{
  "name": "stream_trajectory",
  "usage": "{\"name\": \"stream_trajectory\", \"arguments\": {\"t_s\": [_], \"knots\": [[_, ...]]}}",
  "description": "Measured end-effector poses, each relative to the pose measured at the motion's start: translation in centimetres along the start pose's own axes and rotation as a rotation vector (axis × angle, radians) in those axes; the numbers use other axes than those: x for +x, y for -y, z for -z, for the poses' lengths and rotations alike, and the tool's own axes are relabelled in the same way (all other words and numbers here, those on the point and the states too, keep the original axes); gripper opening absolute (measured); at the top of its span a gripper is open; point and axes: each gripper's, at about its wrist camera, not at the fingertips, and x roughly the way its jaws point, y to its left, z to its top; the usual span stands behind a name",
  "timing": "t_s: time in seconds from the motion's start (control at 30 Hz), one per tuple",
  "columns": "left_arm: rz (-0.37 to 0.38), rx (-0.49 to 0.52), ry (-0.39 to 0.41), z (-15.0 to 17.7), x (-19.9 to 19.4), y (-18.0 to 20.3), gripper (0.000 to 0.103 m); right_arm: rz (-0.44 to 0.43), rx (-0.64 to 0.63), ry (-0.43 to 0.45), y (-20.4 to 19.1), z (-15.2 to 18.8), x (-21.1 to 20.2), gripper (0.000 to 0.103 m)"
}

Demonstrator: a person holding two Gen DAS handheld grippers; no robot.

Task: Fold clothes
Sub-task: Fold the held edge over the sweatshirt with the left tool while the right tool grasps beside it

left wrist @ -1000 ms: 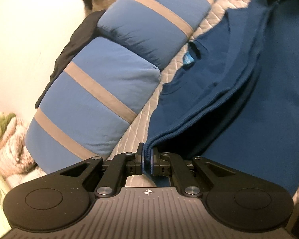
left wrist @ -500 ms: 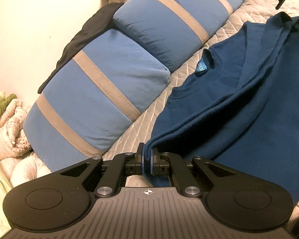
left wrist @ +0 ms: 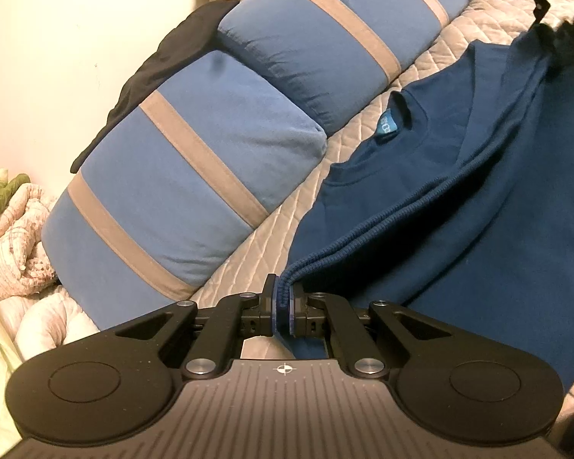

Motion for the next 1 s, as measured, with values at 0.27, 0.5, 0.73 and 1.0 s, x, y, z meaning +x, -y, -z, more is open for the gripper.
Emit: {"name": "stream_trajectory", "arguments": {"t_s": [0.27, 0.5, 0.73, 1.0], "knots": [[-0.031, 0.009, -0.008, -0.7, 1.1, -1.3, 0.006, -0.031, 0.24, 0.047, 6.1, 0.3, -1.5, 0.01], [-0.077, -0.033, -0.027, -2.4, 3.4, -4.0, 0.006, 0.053, 0.407, 0.021, 11.3, 0.9, 0.2, 0.01], [-0.06, -0.059, -0.086, -3.6, 7.4, -5.8, 0.006, 0.041, 0.517, -0.005, 14.7, 0.4, 3.6, 0.01], [-0.008, -0.055, -0.181, -3.5, 12.8, -5.0, 0.006, -0.02, 0.628, -0.064, 15.8, 0.7, 8.2, 0.01]]}}
